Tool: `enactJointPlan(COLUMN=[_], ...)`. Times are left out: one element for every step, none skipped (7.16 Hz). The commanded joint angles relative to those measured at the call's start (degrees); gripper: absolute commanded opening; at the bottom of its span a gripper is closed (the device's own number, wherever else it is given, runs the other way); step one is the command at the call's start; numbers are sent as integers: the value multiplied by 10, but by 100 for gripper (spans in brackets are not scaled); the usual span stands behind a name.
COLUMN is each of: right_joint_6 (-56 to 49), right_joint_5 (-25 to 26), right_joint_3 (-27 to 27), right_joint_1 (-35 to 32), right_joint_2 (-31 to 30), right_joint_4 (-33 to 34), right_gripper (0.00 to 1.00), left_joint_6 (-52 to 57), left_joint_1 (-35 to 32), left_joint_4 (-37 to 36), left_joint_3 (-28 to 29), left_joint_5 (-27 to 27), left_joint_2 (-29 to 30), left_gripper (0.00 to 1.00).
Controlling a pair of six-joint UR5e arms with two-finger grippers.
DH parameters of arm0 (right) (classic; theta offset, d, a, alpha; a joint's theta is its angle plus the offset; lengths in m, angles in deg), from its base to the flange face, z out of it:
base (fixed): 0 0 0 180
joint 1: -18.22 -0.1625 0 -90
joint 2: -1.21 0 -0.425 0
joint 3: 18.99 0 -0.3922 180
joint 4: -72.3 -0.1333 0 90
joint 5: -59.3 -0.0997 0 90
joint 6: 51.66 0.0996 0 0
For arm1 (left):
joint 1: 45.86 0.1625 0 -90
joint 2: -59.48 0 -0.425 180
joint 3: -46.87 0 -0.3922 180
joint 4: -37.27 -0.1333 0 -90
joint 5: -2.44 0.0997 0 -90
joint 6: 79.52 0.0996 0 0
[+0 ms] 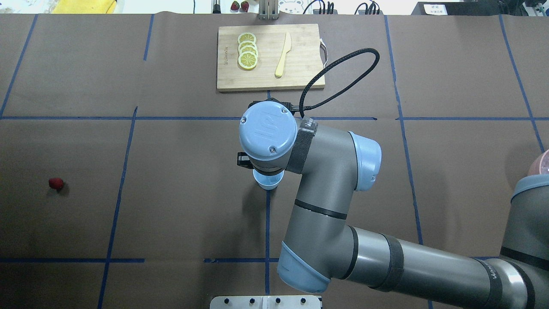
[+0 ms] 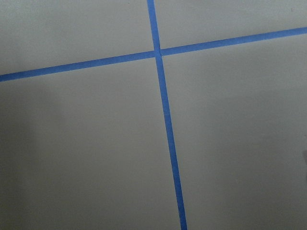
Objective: Put ice and strawberries in cup
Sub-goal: 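Open the right gripper to drop the ice into the cup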
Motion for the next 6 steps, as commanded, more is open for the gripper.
enactJointPlan(right_joint_6=[-1, -2, -3, -5, -31, -66], right_joint_5=[2, 2, 2, 2, -5, -25], right_joint_3=[-3, -3, -3, 1, 4, 18], right_joint_1=[5, 5, 5, 3, -12, -37], right_joint_2=[0, 0, 0, -1, -5, -23], right_joint_4=[-1, 0, -1, 0, 1, 1], right_gripper=[99, 99, 99, 99, 99, 99], left_joint_6=[0, 0, 0, 0, 0, 0], left_joint_1=[1, 1, 1, 1, 1, 1], left_joint_4=[0, 0, 0, 0, 0, 0], left_joint_3=[1, 1, 1, 1, 4, 5], left_joint_5=[0, 0, 0, 0, 0, 0], left_joint_2=[0, -1, 0, -1, -1, -1], left_gripper=[100, 100, 100, 100, 100, 100])
